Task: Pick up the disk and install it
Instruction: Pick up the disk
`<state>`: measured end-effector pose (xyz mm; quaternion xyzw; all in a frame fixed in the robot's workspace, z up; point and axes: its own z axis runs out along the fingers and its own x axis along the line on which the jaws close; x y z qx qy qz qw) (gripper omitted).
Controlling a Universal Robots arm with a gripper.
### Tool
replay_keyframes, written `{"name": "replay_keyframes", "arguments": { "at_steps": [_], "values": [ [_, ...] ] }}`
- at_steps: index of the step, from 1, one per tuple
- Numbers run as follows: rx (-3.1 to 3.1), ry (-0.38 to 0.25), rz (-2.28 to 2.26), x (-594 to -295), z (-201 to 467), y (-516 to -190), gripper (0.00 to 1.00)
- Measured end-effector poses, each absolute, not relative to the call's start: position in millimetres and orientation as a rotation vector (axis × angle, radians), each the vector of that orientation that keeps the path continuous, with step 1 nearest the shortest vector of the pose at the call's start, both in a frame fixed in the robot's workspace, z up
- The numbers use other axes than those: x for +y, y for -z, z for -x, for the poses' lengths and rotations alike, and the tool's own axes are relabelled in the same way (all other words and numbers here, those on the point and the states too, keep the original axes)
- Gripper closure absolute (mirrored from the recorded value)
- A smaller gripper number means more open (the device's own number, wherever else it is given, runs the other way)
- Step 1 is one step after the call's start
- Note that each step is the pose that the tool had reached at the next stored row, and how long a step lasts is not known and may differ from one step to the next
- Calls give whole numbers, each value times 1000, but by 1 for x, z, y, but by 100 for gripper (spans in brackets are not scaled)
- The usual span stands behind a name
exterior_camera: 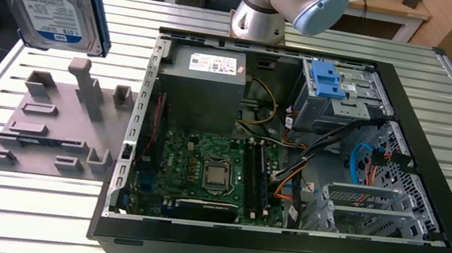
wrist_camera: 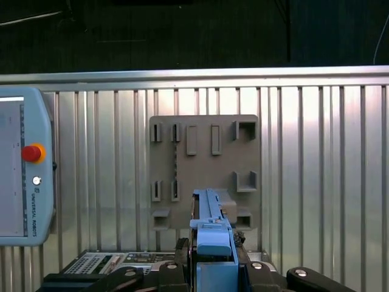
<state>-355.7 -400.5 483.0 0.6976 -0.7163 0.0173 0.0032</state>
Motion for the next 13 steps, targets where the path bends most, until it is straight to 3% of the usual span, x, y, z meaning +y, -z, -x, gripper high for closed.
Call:
{"name": "replay_keyframes", "arguments": {
  "at_steps": [13],
  "values": [
    [-2246, -54, -2187, -403, 336, -482, 64]
  ]
}}
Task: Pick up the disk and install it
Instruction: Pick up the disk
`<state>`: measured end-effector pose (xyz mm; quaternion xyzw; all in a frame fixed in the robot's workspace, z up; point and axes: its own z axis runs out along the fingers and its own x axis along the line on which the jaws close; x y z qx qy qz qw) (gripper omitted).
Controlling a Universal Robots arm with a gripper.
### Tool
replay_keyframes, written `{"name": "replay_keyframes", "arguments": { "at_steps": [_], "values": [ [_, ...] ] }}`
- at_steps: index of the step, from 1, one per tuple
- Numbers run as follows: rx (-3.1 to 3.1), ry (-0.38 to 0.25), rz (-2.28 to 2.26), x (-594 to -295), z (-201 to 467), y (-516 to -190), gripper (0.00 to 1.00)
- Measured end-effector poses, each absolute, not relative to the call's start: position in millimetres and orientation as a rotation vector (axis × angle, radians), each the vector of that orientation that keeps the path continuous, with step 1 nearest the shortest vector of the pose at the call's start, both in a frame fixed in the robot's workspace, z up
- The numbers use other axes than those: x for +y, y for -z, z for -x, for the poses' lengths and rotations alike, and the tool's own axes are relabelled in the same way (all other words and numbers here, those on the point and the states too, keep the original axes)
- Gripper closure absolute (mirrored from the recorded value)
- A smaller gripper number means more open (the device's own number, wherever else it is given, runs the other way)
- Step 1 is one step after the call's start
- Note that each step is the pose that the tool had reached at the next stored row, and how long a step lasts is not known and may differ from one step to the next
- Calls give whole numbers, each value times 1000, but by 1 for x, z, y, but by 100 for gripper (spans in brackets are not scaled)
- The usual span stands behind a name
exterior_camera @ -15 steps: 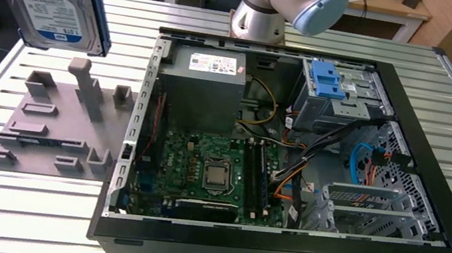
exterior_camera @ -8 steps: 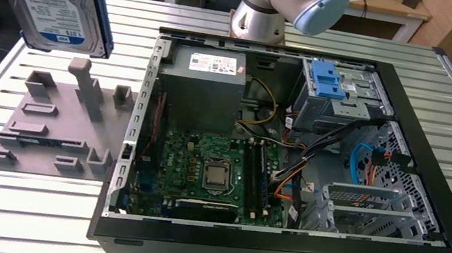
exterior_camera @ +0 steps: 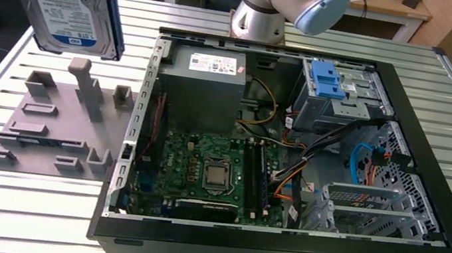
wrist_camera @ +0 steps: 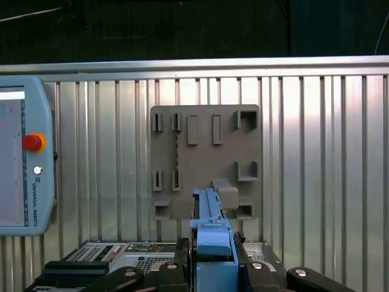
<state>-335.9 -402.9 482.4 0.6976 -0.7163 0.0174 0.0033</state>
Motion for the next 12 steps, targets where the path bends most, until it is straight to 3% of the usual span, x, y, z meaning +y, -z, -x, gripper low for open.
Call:
{"name": "replay_keyframes", "arguments": {
  "at_steps": [12],
  "values": [
    [-2245, -55, -2187, -405, 313, -482, 64]
  ]
}}
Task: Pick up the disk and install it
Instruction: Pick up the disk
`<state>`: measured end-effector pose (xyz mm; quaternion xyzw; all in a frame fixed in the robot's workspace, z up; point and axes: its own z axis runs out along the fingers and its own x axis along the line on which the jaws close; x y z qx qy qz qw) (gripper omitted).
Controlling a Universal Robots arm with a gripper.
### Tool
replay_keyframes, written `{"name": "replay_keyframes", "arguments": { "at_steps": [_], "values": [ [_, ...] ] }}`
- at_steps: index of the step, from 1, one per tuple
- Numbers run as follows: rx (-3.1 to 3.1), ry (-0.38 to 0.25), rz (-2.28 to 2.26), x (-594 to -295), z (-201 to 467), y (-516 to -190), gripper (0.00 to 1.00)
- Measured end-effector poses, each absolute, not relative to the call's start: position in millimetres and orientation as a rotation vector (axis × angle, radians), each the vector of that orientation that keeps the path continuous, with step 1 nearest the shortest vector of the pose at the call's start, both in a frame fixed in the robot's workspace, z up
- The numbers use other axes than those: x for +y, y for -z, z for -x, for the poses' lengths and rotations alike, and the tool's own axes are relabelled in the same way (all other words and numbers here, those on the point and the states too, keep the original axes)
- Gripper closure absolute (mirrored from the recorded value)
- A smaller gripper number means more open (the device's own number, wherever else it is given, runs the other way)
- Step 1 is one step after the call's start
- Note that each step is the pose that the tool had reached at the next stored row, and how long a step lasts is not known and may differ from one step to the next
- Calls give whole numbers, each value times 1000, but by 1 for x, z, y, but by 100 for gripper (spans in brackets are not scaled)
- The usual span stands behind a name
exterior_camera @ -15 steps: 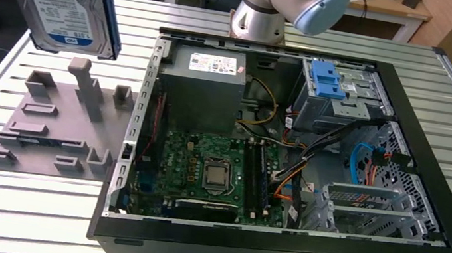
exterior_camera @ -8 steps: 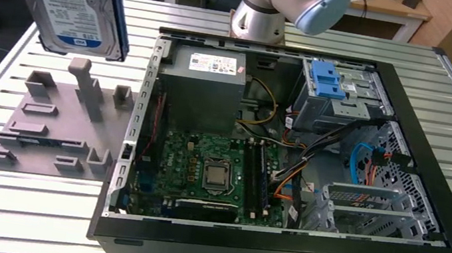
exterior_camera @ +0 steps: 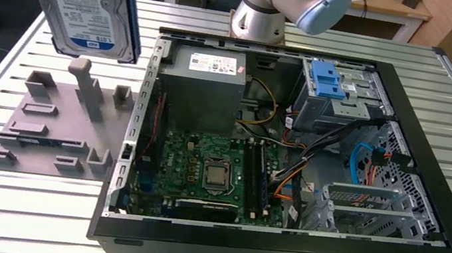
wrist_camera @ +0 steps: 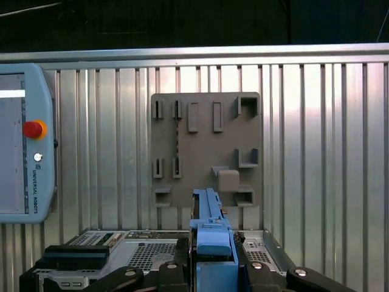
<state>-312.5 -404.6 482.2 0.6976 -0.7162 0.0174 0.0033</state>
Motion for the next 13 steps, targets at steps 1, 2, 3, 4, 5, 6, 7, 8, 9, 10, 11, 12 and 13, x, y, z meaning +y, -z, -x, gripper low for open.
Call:
{"name": "replay_keyframes", "arguments": {
  "at_steps": [1, 2, 3, 4, 5, 6, 7, 8, 9, 10, 11, 12, 13],
  "values": [
    [-2246, -54, -2187, -406, 312, -482, 64],
    [-2245, -54, -2187, -407, 311, -482, 64],
    [-2245, -54, -2187, -408, 310, -482, 64],
    [-2245, -54, -2187, -409, 309, -482, 64],
    [-2245, -54, -2187, -410, 306, -482, 64],
    [-2245, -53, -2186, -410, 304, -482, 64],
    [-2244, -52, -2186, -411, 301, -482, 64],
    [-2244, -51, -2186, -412, 298, -481, 64],
    [-2243, -50, -2185, -412, 296, -481, 64],
    [-2243, -49, -2185, -412, 293, -481, 64],
    [-2242, -48, -2184, -412, 289, -481, 64],
    [-2241, -46, -2183, -412, 286, -481, 64],
    [-2241, -45, -2183, -413, 284, -481, 64]
  ]
}}
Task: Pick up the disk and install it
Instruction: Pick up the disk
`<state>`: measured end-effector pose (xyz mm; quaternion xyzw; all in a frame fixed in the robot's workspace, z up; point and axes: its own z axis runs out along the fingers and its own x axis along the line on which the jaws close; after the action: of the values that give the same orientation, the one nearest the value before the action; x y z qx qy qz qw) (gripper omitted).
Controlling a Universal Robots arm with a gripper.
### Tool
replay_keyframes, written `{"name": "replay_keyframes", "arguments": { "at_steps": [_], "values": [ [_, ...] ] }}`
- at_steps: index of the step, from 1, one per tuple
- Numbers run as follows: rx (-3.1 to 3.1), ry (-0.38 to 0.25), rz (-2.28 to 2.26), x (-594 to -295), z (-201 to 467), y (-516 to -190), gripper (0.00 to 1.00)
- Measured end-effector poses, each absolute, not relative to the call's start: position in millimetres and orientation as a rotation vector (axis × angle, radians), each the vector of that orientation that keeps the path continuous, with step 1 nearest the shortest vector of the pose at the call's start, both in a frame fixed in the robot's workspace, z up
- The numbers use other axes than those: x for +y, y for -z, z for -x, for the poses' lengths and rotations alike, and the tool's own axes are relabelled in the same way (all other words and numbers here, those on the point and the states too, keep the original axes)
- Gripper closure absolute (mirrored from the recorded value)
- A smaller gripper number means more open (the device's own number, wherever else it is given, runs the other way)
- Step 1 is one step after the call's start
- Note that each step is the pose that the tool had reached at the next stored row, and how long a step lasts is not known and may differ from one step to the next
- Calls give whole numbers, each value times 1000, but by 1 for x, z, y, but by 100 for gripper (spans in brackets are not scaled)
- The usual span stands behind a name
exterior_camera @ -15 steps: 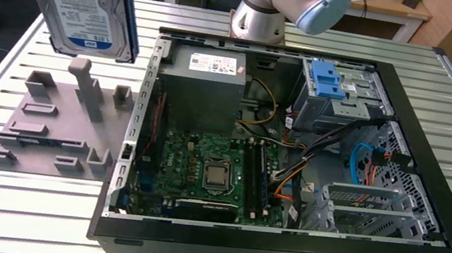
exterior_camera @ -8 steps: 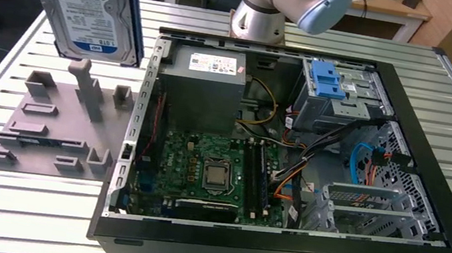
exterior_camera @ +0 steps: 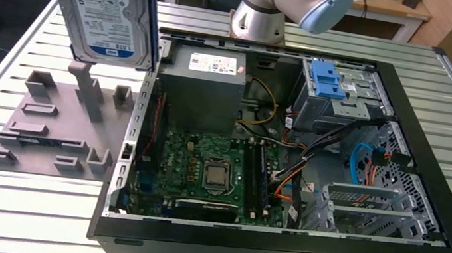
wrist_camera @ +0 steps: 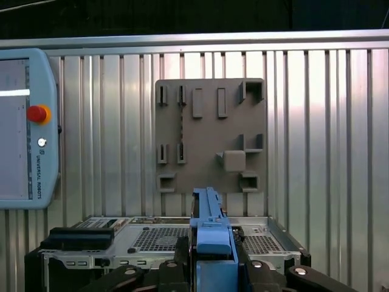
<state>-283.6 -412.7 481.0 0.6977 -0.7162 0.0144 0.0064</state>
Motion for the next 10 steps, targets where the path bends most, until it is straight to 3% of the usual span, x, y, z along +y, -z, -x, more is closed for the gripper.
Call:
{"name": "replay_keyframes", "arguments": {
  "at_steps": [10],
  "values": [
    [-2241, -44, -2183, -413, 269, -480, 64]
  ]
}}
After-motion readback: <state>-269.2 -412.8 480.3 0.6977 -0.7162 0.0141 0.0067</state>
